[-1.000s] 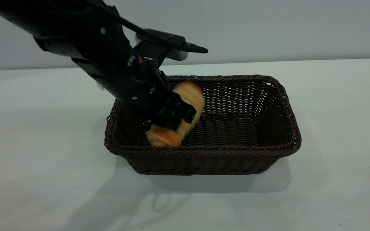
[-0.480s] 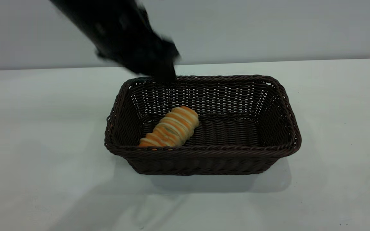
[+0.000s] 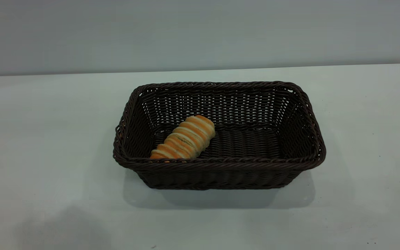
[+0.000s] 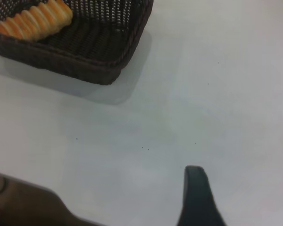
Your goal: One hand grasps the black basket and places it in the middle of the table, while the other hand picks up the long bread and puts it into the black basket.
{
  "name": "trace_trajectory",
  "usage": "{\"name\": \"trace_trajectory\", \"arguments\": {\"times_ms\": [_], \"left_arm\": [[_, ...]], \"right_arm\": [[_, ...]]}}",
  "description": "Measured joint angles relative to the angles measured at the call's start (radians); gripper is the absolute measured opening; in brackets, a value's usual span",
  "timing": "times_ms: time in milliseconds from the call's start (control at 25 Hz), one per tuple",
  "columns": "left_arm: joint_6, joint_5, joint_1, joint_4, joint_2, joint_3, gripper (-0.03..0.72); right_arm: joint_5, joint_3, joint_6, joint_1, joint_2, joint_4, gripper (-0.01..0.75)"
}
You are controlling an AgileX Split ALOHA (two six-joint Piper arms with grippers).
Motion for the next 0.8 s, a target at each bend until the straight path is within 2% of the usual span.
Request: {"name": "trace_trajectory", "arguments": {"times_ms": [80, 200, 600, 800], "left_arm": [[-0.009, 0.117, 0.0, 0.003, -0.07, 0.017, 0.585], [-0.045, 0.226, 0.0, 0.004, -0.179, 0.091, 0.584], [-0.153, 0.225, 0.0, -0.035, -0.616, 0.549, 0.584], [-0.209, 0.194, 0.0, -0.052, -0.773, 0.623, 0.584]], "right_arm": [[0.0, 0.0, 0.0, 0.0, 0.0, 0.0, 0.507], [0.0, 0.0, 0.0, 0.0, 0.0, 0.0, 0.507], [0.0, 0.0, 0.0, 0.0, 0.0, 0.0, 0.507], [0.0, 0.0, 0.0, 0.0, 0.0, 0.0, 0.507]]}}
